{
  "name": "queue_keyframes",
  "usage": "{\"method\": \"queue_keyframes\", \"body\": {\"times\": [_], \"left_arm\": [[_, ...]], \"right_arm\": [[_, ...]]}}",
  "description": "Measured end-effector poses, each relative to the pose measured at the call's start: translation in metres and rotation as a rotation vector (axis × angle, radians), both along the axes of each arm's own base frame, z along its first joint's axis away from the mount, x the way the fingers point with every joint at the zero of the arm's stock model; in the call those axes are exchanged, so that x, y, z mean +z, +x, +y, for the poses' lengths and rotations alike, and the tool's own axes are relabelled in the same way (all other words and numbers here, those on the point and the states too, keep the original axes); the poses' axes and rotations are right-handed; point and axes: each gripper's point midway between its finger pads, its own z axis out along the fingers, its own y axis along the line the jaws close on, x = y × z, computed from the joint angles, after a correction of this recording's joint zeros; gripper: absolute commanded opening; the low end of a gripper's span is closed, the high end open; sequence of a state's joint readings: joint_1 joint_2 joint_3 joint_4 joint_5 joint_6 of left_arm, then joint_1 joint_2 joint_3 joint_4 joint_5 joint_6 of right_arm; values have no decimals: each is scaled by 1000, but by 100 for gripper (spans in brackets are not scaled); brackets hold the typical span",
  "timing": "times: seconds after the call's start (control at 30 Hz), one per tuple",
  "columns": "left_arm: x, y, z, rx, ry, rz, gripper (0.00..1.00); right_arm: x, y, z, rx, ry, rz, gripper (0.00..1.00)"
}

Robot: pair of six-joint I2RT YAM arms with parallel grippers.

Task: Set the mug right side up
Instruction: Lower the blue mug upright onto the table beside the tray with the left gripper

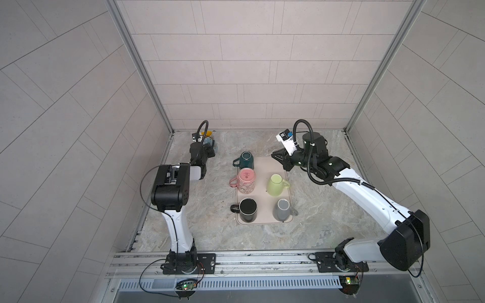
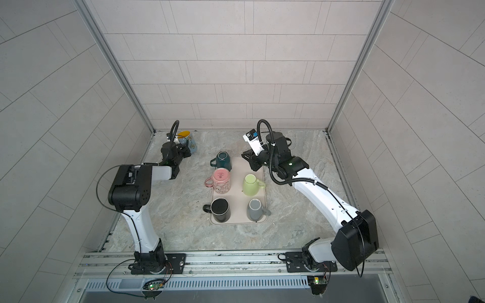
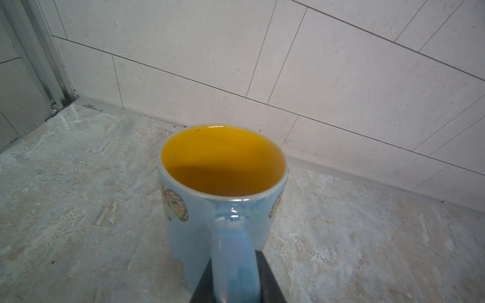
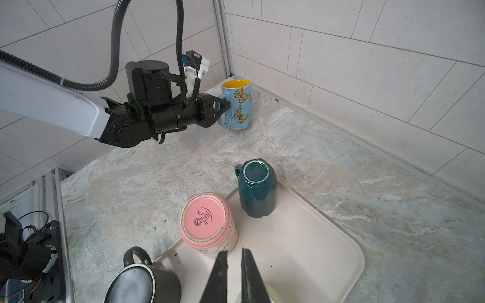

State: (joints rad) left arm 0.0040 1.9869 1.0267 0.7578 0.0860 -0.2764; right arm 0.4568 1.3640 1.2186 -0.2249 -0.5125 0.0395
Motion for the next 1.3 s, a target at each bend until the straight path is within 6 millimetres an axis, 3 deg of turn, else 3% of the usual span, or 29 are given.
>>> {"method": "queue_keyframes", "body": {"times": [0.53, 0.9, 1.3], "left_arm": [[-1, 2, -8, -50, -8, 8, 0], [-2, 3, -10, -63, -6, 19, 11], [-2, 2, -14, -87, -14, 22, 33]], "right_arm": [[4, 1, 1, -3, 19, -5, 14], [-1, 0, 1, -2, 19, 2, 14], [-2, 1, 2, -3, 23, 1, 14]]}}
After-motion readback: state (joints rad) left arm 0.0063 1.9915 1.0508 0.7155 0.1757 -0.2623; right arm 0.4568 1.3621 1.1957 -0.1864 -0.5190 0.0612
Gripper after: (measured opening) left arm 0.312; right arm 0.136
